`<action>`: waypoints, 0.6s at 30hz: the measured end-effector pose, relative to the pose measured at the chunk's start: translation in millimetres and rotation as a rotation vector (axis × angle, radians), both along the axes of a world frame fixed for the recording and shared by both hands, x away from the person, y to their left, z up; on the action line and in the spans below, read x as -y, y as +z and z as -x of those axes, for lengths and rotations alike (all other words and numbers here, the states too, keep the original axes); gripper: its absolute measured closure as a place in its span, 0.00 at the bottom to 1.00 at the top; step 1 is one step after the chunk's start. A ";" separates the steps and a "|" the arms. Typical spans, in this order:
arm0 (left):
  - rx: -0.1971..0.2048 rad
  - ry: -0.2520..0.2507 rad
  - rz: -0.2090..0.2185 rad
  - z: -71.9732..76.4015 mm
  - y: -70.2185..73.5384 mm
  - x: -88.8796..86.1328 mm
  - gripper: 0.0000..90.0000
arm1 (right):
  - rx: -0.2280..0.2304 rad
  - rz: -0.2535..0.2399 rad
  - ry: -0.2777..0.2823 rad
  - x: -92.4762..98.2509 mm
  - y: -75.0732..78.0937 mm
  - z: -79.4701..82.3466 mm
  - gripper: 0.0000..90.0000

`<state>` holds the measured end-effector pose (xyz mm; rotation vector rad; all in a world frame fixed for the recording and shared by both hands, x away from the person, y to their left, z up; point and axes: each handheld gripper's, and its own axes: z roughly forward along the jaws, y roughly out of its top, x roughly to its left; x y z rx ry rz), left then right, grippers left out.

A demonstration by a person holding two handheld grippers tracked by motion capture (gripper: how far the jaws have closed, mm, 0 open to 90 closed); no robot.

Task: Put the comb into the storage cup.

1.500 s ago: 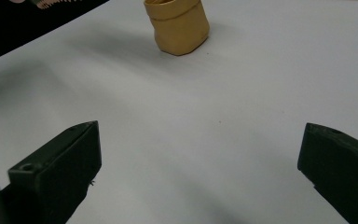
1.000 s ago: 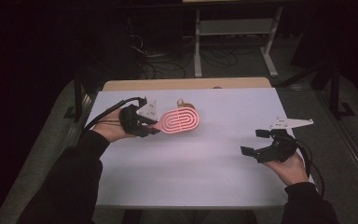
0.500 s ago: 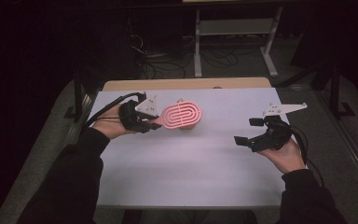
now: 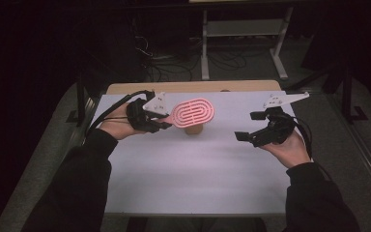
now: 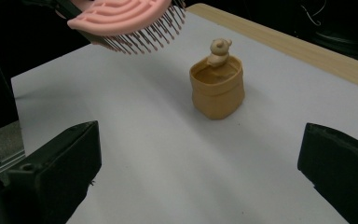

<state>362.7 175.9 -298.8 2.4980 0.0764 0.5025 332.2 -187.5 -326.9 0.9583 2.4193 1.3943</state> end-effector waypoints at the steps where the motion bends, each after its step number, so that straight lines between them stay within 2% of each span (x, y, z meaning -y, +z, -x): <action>1: 0.003 -0.006 0.000 -0.3 0.6 0.8 0.78 | 0.004 0.003 0.002 -1.7 2.4 -0.2 0.00; 5: 0.005 -0.012 -0.003 -0.2 0.3 5.3 0.78 | 0.012 0.015 0.018 -7.8 12.6 -1.6 0.00; 9: 0.010 -0.022 0.003 1.9 -0.3 10.8 0.78 | 0.018 0.006 0.031 -12.6 21.2 -4.8 0.00; 18: 0.010 -0.033 0.000 2.3 -1.5 18.8 0.78 | 0.001 0.012 0.048 -28.3 29.4 -13.4 0.00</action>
